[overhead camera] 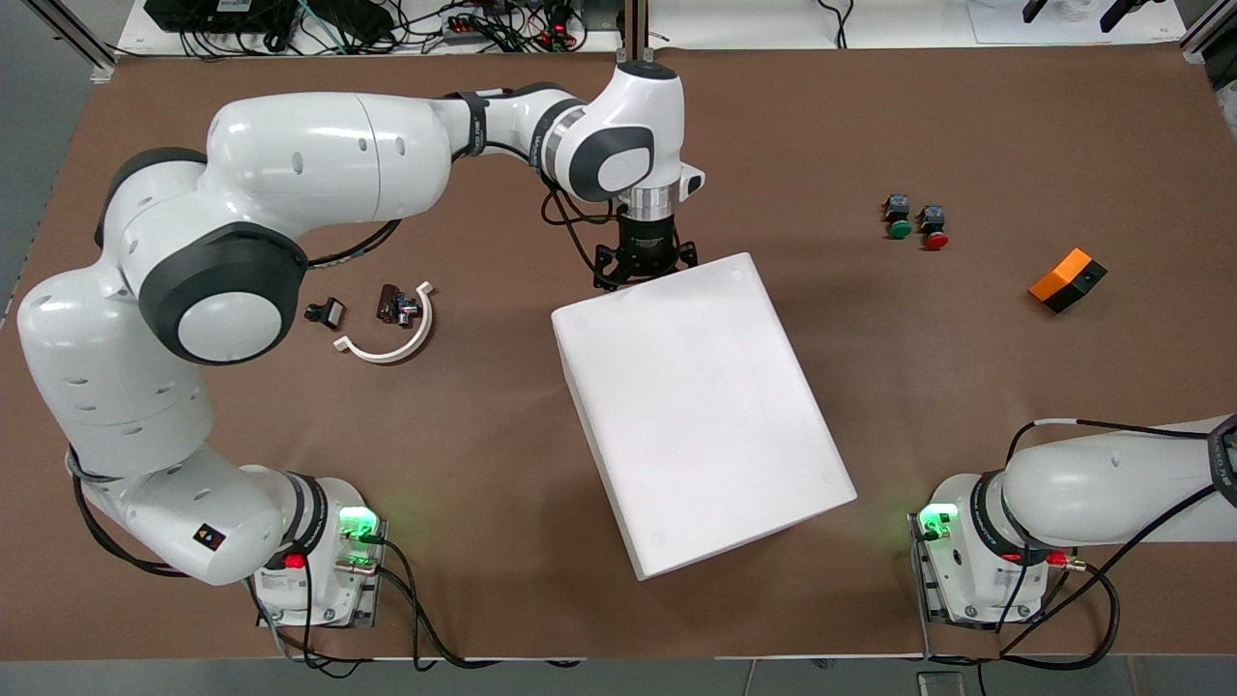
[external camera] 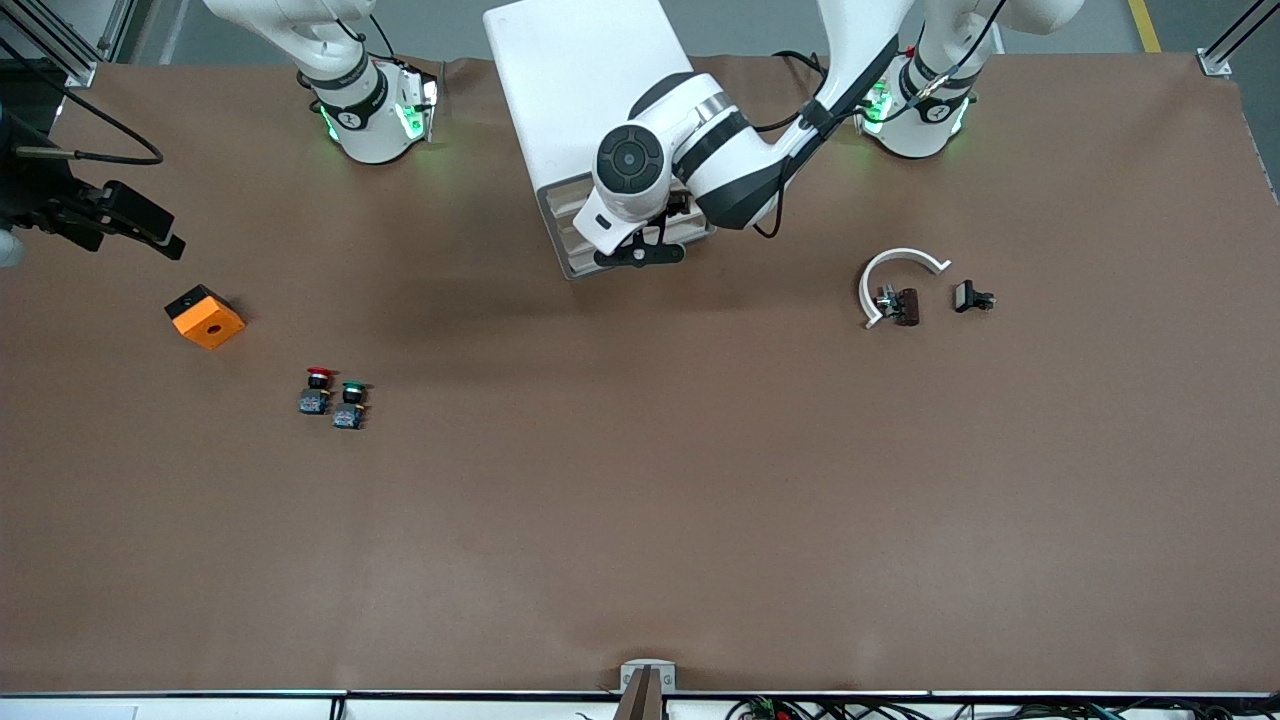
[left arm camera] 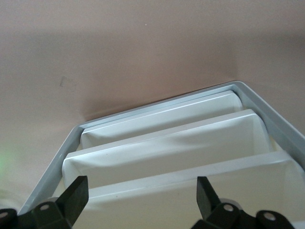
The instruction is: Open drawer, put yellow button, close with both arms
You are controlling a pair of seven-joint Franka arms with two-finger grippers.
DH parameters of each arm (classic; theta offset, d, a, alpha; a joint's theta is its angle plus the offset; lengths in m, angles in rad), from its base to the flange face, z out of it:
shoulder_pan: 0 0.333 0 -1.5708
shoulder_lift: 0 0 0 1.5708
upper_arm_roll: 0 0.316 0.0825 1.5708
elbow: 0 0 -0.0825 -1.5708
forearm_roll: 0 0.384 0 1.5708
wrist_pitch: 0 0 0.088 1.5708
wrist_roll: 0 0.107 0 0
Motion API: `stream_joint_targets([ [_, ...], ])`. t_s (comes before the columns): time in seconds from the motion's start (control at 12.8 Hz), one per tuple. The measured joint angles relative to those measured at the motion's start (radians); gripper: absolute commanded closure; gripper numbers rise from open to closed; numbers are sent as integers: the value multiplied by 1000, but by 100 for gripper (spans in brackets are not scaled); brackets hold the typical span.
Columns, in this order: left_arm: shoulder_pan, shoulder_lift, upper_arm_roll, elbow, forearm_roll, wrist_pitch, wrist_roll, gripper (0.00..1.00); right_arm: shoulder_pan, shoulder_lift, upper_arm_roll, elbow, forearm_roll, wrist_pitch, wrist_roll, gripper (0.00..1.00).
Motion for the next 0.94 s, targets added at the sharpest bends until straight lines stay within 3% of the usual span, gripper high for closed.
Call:
stream_joint_targets([
  [0.31,27,-3,21,68,186,-2,-13,0,0,0,-5,2,-1,-10,0,0],
  [0.94,460,-101,34,183,285,-43,173,0,-31,0,-19,20,-3,-49,0,0],
])
